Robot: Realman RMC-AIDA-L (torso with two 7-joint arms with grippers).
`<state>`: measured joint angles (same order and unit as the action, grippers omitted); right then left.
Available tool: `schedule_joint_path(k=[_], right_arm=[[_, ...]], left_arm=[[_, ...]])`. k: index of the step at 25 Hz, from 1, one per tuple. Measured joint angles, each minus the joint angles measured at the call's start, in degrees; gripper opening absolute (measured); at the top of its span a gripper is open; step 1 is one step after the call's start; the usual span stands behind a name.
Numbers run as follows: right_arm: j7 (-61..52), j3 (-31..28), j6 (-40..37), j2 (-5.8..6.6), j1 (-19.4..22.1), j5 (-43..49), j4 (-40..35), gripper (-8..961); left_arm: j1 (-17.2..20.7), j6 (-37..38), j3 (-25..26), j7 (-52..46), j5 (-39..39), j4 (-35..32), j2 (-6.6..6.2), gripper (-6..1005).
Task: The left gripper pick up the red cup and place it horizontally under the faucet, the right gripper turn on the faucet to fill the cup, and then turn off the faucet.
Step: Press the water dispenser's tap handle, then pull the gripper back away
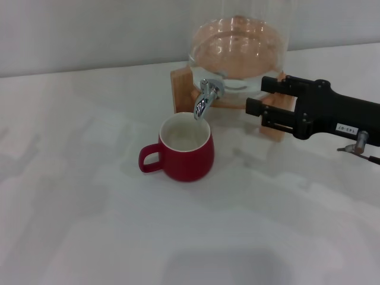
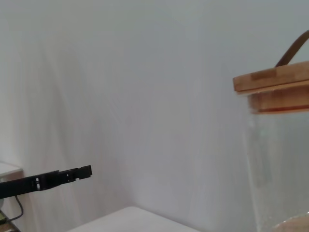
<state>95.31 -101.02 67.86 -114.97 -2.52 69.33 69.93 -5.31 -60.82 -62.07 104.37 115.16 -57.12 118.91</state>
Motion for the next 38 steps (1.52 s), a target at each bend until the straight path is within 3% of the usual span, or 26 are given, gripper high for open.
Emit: schedule_joint_path(k=[5,16,24,30,38], right_arm=[[0.27,-0.09,0.02,0.01,-0.40,-0.13,-0.58,630],[0.56,-1.55,-0.32,0.01,-1.50,0.09,-2.40,630],[1.40,-1.93,-0.29,0.04,-1.77,0.65,-3.62,630],[2.41,0.60,0.12,-0.08,-0.44,-0.98,-2.70,630],[1.56,3.34,6.22,0.00,-2.43,-0.91,-2.36,630]], left_arm=[[0.15,-0.31,1.21,-11.84,-9.48,-5.16,0.05,790],[0.14,-2.74,1.89,-25.78,-20.35,-7.70,0.12,790],[1.13,-2.93,1.30,-13.10,-18.58,-6.71,0.59,790],[-1.97,-2.41,6.95,-9.71,-11.39,1.71,0.37,791],[-5.83,-2.27,10.96,-6.92,-10.66,7.85,0.22,791]])
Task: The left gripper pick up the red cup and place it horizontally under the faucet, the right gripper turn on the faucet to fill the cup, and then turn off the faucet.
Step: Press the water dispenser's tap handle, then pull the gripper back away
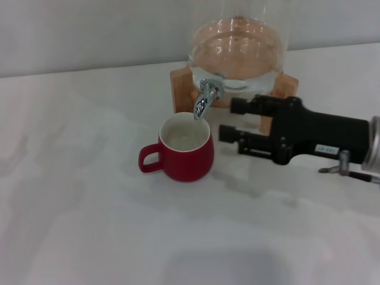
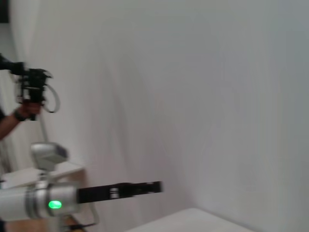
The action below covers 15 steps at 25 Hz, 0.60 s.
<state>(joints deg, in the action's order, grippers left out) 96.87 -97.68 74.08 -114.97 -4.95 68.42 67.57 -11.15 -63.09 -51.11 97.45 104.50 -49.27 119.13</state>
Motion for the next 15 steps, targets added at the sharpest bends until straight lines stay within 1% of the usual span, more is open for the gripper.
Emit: schedule_joint_path(k=[4,8,12,15], right_arm=[[0.57,2.55,-0.50,-0.10,-2.71,-0.29,-2.03,630],[1.77,7.00,-5.95,-0.15,-4.86,-0.40,-3.11,630],[2.53,9.85,-11.07,-0.17,-5.16,-1.39,-3.04,630],[2.60,9.77,-11.34,-0.14,-4.43,-2.98,-2.84,630]], left_arm=[[-0.75,0.43,0.03,0.55,0.05,0.38,-0.04,791],[-0.89,0.51,0.05,0.61,0.05,0.41,-0.09,791],[-0.61,0.52,0.05,0.70,0.05,0.46,-0.05,791],[-0.28,0.53,0.27,0.84,0.04,0.52,-0.03,791]])
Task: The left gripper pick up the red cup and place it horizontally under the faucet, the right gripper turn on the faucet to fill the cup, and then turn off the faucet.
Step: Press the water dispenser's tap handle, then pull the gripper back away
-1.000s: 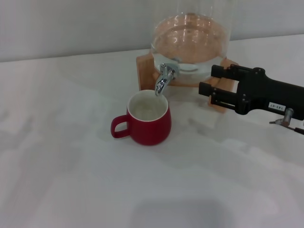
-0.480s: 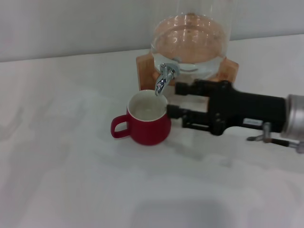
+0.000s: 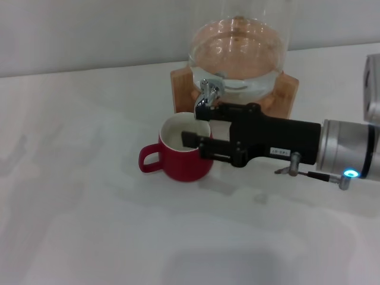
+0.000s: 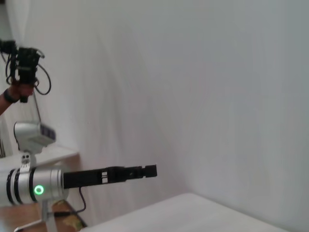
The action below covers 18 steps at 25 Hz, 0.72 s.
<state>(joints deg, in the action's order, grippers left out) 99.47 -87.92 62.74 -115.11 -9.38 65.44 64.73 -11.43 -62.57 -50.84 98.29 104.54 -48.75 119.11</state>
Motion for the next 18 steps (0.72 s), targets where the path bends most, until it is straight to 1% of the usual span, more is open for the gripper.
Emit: schedule_joint_path(k=[5,8,10,13,18], right_arm=[[0.05,-0.12,0.46,0.05,0.65,-0.94,0.18,630],[0.09,0.87,0.04,0.05,0.67,-1.22,0.22,630],[0.12,2.55,-1.28,0.03,0.51,-1.33,0.65,630],[0.12,5.64,-4.69,0.06,1.18,-1.20,3.29,630],[0.09,10.60,-14.64,0.21,5.38,1.32,11.61,630]], left_arm=[[-0.09,0.00,0.38,0.16,-0.29,0.10,0.02,791],[-0.42,-0.01,0.39,0.17,-0.38,0.13,-0.01,791],[-0.51,-0.01,0.39,0.18,-0.40,0.15,-0.05,791],[-0.53,-0.01,0.39,0.19,-0.50,0.15,-0.08,791],[-0.16,-0.01,0.48,0.33,-0.63,0.15,-0.11,790]])
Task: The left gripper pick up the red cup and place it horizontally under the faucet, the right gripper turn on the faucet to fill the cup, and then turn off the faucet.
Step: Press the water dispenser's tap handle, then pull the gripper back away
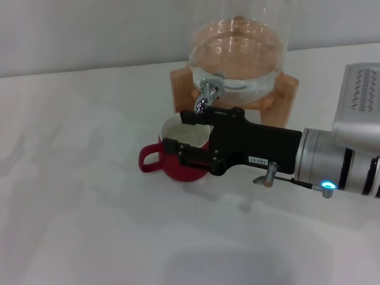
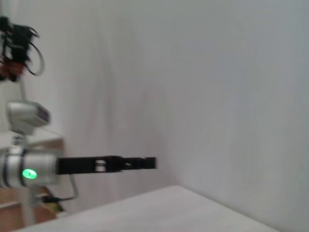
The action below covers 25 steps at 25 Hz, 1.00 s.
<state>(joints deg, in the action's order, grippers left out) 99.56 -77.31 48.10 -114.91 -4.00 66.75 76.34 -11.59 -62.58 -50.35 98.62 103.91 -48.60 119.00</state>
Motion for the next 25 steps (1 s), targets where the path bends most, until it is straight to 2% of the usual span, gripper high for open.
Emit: schedule_joint_path(k=[25], right_arm=[[-0.09,-1.08,-4.11,0.03,2.02,-0.85,0.76,630]], left_arm=[[-0.02,0.10,-0.01,0.78,-0.30,0.71,0.00,790]])
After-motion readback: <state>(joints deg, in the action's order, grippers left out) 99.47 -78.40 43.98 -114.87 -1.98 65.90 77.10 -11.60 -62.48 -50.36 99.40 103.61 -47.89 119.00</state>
